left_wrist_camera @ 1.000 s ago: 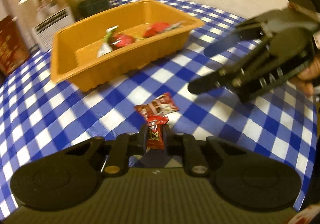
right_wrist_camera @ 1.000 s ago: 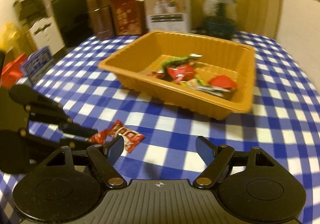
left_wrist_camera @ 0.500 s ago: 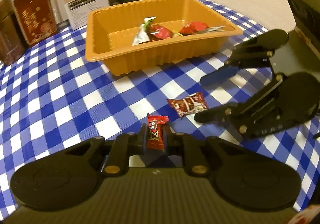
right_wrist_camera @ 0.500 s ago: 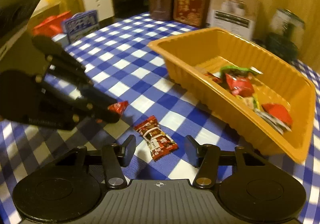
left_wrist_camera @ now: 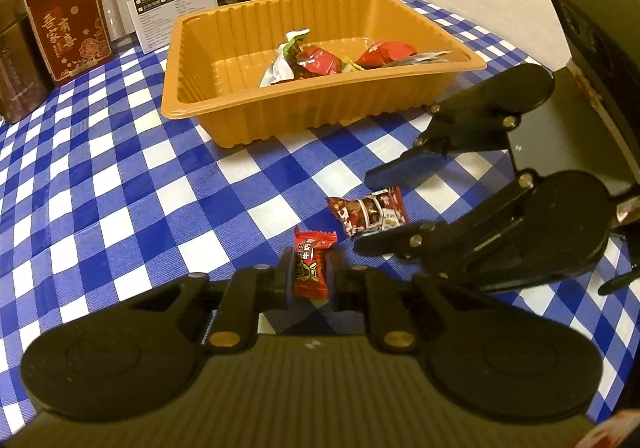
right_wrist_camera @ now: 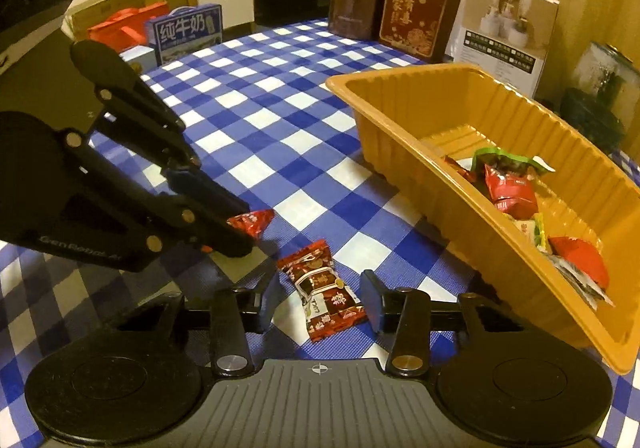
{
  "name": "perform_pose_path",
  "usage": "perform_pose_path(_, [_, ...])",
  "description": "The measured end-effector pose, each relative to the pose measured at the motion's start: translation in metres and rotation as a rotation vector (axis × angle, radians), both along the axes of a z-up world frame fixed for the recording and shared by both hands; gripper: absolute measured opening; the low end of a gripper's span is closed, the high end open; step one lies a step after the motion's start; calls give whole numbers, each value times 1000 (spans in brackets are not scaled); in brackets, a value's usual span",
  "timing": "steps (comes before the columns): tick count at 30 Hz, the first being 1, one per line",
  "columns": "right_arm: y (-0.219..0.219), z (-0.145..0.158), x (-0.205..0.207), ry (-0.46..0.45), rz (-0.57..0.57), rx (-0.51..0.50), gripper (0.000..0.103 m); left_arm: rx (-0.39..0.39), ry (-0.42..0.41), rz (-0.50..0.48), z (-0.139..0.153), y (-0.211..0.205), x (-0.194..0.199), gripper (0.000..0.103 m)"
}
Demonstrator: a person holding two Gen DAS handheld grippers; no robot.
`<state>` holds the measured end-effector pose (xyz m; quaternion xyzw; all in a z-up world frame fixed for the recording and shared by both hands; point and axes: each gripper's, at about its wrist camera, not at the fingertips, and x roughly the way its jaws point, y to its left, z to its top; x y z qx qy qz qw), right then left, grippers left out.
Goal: Organize snacks
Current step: 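Grasp a small red candy with the left tool while the right tool grasps a brown-red candy, then carry both candies over the orange tray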
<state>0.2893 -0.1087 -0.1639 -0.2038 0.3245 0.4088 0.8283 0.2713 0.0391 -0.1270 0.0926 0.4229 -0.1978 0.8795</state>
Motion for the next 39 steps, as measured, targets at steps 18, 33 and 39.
perform_pose_path(18, [-5,15,-12,90,-163,53,25,-12,30,60,-2,2,3,14])
perform_pose_path(33, [-46,44,-25,151,-395,152,25,-102,12,100,15,-6,-4,13])
perform_pose_path(39, [-54,57,-39,116,-416,177,25,-113,-10,126,24,-8,-8,13])
